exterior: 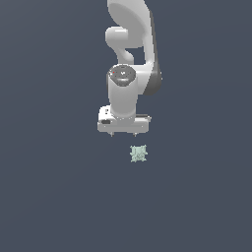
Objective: Pick up the object and move it to a goal position.
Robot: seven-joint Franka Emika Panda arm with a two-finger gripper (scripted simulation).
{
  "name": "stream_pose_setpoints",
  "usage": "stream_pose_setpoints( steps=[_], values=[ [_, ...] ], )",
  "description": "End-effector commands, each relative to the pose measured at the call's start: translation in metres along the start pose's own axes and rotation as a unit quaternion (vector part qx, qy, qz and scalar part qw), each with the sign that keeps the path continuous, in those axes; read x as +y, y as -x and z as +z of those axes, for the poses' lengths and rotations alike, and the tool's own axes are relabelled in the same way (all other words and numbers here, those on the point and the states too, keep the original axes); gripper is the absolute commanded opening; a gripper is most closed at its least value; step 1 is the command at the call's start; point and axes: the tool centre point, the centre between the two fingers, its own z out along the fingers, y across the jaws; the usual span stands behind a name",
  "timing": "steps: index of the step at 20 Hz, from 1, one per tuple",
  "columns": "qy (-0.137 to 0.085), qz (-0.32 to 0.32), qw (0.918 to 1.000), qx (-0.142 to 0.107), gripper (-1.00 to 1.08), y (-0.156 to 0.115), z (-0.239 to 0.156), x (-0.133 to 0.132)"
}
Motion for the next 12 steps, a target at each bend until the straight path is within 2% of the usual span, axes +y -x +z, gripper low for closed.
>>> stream_pose_setpoints(
  steps=[1, 12],
  values=[
    [0.0, 0.0, 1.0, 0.0, 1.0, 0.0, 0.0, 0.0],
    [0.008, -0.027, 0.9994, -0.02, 1.0, 0.007, 0.009, -0.017]
  ],
)
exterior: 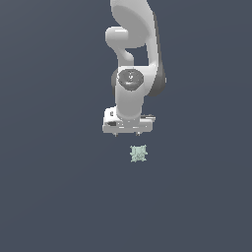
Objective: Pick up the object and move it to a goal position.
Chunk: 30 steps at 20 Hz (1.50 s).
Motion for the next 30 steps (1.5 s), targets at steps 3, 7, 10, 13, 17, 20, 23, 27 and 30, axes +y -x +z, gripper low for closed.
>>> stream_pose_setpoints(
  steps=[3, 7, 10, 13, 17, 20, 23, 27, 30],
  values=[
    [0.0, -0.001, 1.0, 0.0, 1.0, 0.0, 0.0, 0.0],
    [0.0, 0.004, 1.0, 0.0, 1.0, 0.0, 0.0, 0.0],
    [0.0, 0.014, 0.9999, 0.0, 1.0, -0.001, 0.001, -0.001],
    [-0.001, 0.031, 0.9995, 0.001, 1.0, -0.002, 0.001, -0.002],
    [-0.002, 0.06, 0.9982, 0.001, 1.0, -0.004, 0.003, -0.004],
    [-0.003, 0.088, 0.9961, 0.002, 1.0, -0.006, 0.004, -0.006],
    [-0.005, 0.121, 0.9926, 0.003, 1.0, -0.008, 0.005, -0.008],
    [-0.007, 0.173, 0.9849, 0.005, 1.0, -0.012, 0.008, -0.012],
    [-0.008, 0.212, 0.9772, 0.006, 1.0, -0.015, 0.009, -0.014]
  ],
)
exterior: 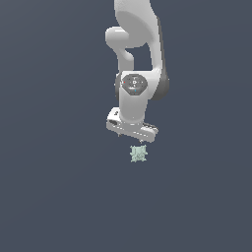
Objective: Pick up the object and move it to a goal position.
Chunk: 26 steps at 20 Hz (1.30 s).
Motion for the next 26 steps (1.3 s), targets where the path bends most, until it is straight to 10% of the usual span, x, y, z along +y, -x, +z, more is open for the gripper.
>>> stream_pose_setpoints(
  steps=[1, 13, 26],
  values=[
    [-0.001, 0.034, 0.9994, 0.001, 1.0, -0.001, 0.001, -0.003],
    [-0.008, 0.192, 0.9814, 0.005, 1.0, -0.007, 0.008, -0.017],
    [-0.015, 0.356, 0.9342, 0.009, 1.0, -0.013, 0.015, -0.032]
  ],
)
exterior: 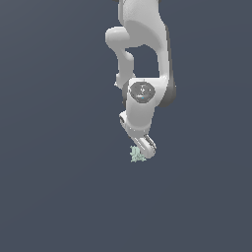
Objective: Pick up the object and move it to a goal position.
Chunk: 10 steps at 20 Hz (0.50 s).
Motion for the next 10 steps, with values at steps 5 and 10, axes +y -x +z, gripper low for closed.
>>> stream_pose_setpoints(
  steps=[5, 10],
  values=[
    [-0.004, 0.086, 0.9963, 0.002, 1.0, 0.003, 0.003, -0.008],
    [-0.008, 0.147, 0.9892, 0.003, 1.0, 0.004, 0.006, -0.013]
  ],
)
